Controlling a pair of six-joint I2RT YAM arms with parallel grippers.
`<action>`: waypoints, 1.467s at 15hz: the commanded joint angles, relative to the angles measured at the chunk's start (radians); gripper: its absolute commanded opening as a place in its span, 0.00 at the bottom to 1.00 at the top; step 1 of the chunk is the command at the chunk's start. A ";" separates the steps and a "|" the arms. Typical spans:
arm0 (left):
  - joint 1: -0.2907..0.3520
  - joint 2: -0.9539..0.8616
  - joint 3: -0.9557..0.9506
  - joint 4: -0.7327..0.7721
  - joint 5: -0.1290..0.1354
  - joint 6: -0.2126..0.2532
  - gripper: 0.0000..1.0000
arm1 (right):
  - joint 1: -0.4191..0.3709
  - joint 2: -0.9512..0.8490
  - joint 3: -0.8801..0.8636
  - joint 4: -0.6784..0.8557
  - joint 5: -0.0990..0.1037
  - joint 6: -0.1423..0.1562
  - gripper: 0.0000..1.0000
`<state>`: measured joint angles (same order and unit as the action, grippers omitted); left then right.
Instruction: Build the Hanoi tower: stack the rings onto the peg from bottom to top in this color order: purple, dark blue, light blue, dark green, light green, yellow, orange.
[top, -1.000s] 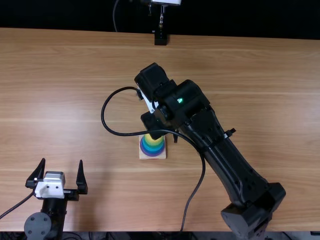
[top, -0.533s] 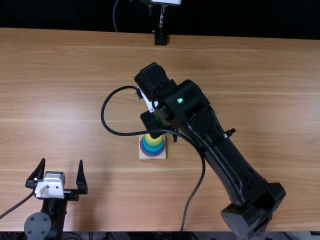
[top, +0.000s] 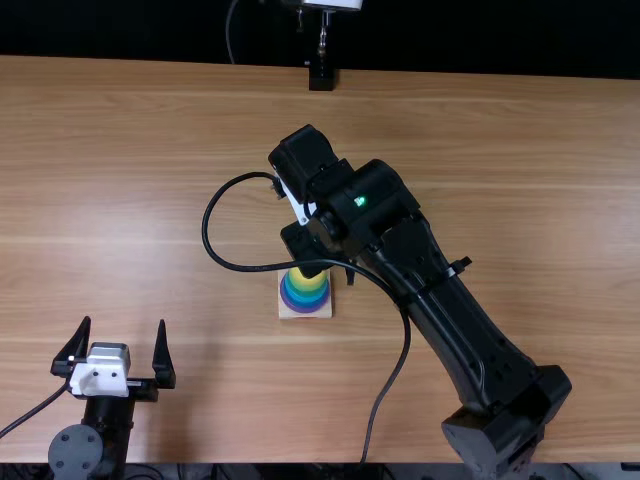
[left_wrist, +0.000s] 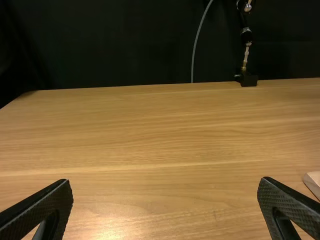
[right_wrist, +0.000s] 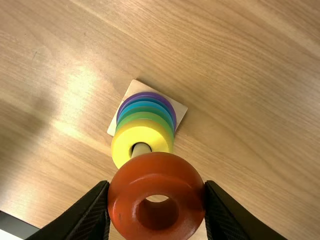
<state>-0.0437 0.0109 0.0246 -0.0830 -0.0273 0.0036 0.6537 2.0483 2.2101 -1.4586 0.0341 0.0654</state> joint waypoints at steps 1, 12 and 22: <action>0.011 -0.011 -0.025 -0.016 -0.010 0.013 1.00 | 0.017 -0.028 -0.016 -0.002 -0.003 0.008 0.00; 0.011 -0.011 -0.025 -0.016 -0.010 0.013 1.00 | 0.037 -0.027 -0.029 0.001 -0.001 0.006 0.00; 0.011 -0.011 -0.025 -0.016 -0.010 0.013 1.00 | 0.034 -0.007 -0.046 0.095 0.008 0.005 1.00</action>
<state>-0.0437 0.0109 0.0246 -0.0830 -0.0269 0.0032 0.6853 2.0483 2.1727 -1.3556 0.0380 0.0647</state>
